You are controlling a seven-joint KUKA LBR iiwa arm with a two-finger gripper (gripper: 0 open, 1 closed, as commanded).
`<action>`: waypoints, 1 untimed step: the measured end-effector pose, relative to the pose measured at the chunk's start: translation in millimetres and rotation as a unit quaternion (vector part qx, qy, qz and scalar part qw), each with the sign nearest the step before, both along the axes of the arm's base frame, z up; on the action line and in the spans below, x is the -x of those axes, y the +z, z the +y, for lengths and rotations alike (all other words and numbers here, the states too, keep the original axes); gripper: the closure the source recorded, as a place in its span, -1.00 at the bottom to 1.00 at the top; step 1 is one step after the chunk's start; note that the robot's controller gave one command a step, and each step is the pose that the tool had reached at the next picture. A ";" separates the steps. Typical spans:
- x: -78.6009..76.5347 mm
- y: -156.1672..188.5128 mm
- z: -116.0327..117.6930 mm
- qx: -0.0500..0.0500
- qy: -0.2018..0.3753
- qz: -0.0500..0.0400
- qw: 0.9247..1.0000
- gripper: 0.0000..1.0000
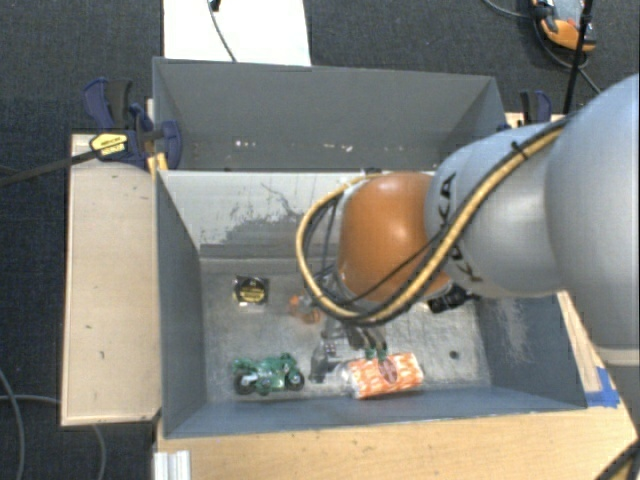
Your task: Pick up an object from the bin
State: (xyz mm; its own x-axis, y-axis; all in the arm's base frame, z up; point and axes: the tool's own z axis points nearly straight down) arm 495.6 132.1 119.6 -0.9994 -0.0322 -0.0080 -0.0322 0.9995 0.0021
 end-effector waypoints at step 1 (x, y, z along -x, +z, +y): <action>17.9 -49.5 20.7 0.000 -0.014 0.001 1.000 -1.00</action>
Offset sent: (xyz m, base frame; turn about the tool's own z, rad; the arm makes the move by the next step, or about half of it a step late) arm -0.0100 0.0364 -0.0484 -0.3761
